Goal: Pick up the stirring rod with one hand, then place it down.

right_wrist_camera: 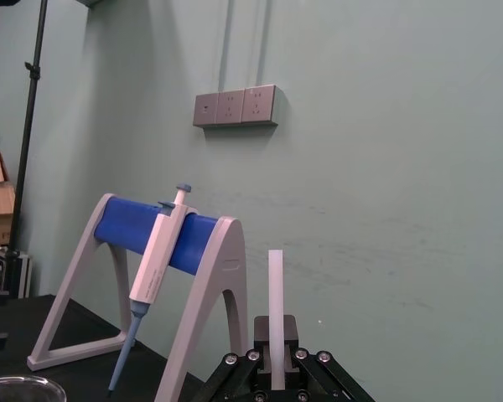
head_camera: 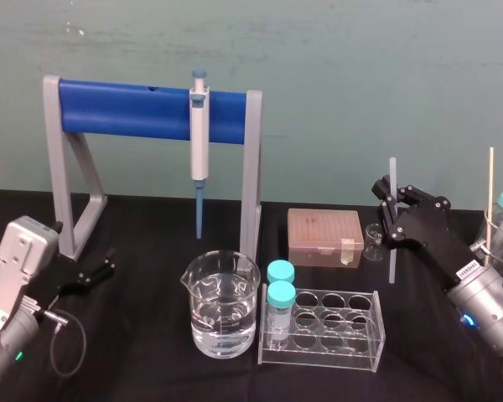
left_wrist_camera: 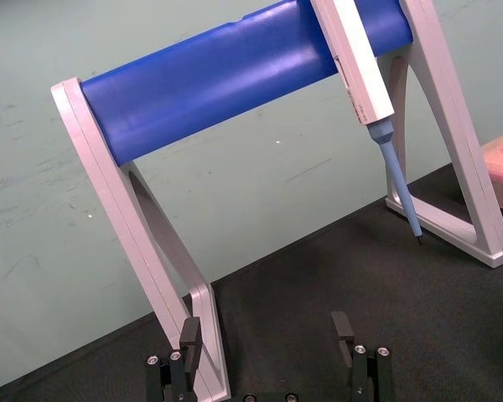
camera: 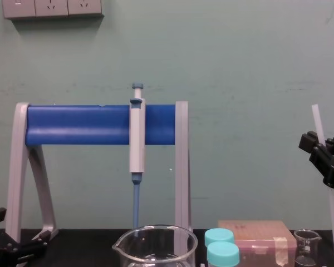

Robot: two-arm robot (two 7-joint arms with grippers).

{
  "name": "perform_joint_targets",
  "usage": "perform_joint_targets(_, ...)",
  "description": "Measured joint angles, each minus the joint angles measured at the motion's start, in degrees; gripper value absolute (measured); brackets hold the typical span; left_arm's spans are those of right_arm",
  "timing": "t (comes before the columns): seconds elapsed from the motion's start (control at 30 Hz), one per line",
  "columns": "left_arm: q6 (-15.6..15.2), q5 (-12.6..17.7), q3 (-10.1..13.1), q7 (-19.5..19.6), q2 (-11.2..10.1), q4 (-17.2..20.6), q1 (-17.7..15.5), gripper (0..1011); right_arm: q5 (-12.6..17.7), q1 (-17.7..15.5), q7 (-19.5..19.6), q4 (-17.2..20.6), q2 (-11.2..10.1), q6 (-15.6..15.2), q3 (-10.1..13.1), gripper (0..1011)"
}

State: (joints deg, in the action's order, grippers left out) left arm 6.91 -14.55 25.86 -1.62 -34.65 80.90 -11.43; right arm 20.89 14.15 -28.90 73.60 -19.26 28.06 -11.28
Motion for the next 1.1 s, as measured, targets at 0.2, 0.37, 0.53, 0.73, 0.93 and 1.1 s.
perform_joint_targets(0.2,0.0,0.0,0.0,0.0,0.0,0.0,0.0,1000,0.0,0.0,0.0,0.0,0.0,0.0,0.0,69)
perform_joint_targets(0.37,0.0,0.0,0.0,0.0,0.0,0.0,0.0,1000,0.0,0.0,0.0,0.0,0.0,0.0,0.0,69)
perform_joint_targets(0.53,0.0,0.0,0.0,0.0,0.0,0.0,0.0,1000,0.0,0.0,0.0,0.0,0.0,0.0,0.0,69)
perform_joint_targets(0.73,0.0,0.0,0.0,0.0,0.0,0.0,0.0,1000,0.0,0.0,0.0,0.0,0.0,0.0,0.0,69)
perform_joint_targets(0.93,0.0,0.0,0.0,0.0,0.0,0.0,0.0,1000,0.0,0.0,0.0,0.0,0.0,0.0,0.0,69)
perform_joint_targets(1.1,0.0,0.0,0.0,0.0,0.0,0.0,0.0,1000,0.0,0.0,0.0,0.0,0.0,0.0,0.0,69)
